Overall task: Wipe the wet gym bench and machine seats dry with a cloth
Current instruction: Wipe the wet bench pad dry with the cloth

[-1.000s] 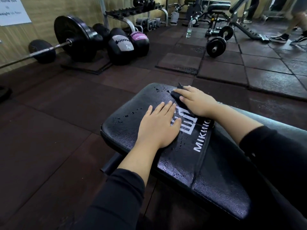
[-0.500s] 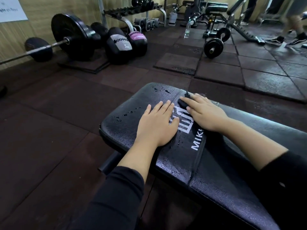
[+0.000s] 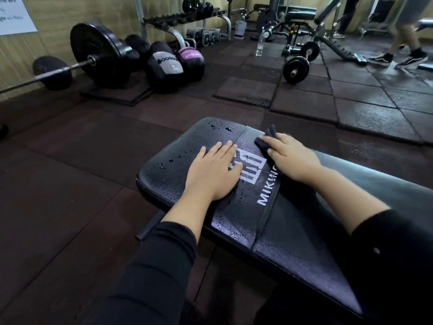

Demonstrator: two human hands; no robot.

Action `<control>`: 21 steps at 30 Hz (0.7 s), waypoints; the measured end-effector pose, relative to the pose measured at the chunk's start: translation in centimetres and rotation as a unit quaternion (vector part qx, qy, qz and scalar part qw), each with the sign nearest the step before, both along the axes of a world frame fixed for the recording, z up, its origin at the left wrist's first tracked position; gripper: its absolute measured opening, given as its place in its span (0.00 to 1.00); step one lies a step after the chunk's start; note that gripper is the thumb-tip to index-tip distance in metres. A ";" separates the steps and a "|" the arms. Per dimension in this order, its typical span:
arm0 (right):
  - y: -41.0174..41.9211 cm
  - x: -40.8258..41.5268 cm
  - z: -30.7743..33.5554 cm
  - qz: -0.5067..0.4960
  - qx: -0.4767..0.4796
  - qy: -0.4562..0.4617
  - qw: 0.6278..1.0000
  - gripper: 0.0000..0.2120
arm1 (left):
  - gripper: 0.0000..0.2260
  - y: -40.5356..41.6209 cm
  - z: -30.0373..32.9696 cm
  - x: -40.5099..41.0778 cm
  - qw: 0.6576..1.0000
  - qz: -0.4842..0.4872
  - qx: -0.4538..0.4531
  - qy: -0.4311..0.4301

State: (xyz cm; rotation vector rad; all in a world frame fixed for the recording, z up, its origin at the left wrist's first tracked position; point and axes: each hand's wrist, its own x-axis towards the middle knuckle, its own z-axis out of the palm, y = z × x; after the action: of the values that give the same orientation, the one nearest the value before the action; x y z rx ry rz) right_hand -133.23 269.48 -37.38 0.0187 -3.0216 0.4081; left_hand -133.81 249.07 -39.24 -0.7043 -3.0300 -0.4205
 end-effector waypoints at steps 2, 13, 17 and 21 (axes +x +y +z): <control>-1.1 2.1 -0.2 0.029 0.014 0.008 0.999 0.21 | 0.25 0.0 0.1 0.0 1.000 0.000 -0.004 -0.002; -4.0 8.6 -0.1 0.034 -0.002 0.016 0.999 0.20 | 0.24 -0.6 1.2 0.6 0.998 -0.027 0.024 -0.044; -4.2 8.5 -0.2 0.032 -0.006 0.007 0.999 0.19 | 0.23 -3.3 1.6 1.9 0.998 -0.044 0.003 -0.033; -4.2 8.6 -0.3 0.033 0.004 -0.004 0.999 0.20 | 0.22 -7.4 0.7 2.9 0.999 -0.020 -0.041 0.008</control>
State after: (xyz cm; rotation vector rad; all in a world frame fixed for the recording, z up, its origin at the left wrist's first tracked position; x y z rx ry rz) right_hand -124.63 265.27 -37.72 0.1177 -3.0380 0.4033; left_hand -130.94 241.67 -38.53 -0.7704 -3.0382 -0.2929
